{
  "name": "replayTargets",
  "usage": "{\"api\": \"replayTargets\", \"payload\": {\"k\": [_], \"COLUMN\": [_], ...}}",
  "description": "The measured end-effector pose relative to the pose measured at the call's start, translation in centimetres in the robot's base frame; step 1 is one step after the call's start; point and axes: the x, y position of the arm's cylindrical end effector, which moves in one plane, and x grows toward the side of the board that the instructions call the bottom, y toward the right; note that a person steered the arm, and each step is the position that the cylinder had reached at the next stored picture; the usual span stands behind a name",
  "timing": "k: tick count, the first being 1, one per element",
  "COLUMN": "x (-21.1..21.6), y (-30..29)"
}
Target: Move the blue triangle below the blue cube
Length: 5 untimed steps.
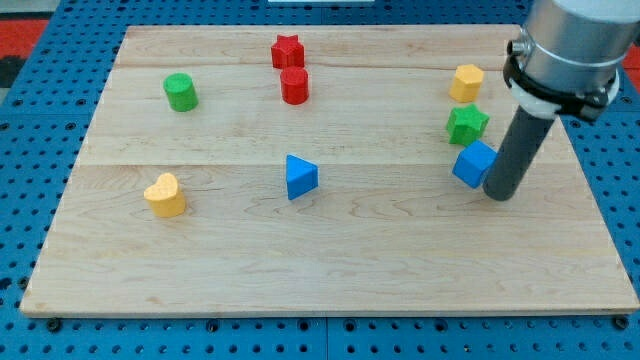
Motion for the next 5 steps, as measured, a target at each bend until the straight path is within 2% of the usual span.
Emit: {"api": "replayTargets", "payload": {"k": [1, 2, 4, 5], "x": [4.8, 5.2, 1.5, -1.6], "y": [-2.5, -10.3, -25.4, -26.4]}}
